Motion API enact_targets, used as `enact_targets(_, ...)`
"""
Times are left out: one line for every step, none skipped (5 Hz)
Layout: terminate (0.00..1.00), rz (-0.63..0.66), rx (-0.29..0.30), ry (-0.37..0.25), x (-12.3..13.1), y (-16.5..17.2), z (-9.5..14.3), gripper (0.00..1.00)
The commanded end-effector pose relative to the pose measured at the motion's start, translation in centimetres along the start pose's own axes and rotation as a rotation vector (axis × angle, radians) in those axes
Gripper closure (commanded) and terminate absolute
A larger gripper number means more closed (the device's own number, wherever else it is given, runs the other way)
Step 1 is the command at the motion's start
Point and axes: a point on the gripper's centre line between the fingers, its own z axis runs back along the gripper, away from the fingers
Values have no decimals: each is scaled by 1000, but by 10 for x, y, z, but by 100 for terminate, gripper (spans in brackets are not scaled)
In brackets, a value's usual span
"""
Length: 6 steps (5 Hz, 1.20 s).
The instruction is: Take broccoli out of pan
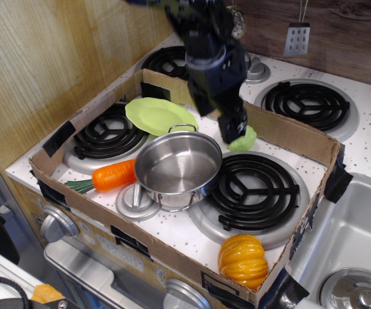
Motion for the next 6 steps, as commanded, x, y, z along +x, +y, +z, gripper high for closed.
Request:
enact_targets(0,-9,38,-86,31,10,53,0)
enact_targets(0,-33,27,-127,30,11,60,0)
enact_targets(0,-33,27,-127,30,11,60,0)
enact_targets(0,-33,27,-127,30,11,60,0)
enact_targets(0,-33,27,-127,30,11,60,0)
enact_targets(0,-33,27,-127,30,11,60,0)
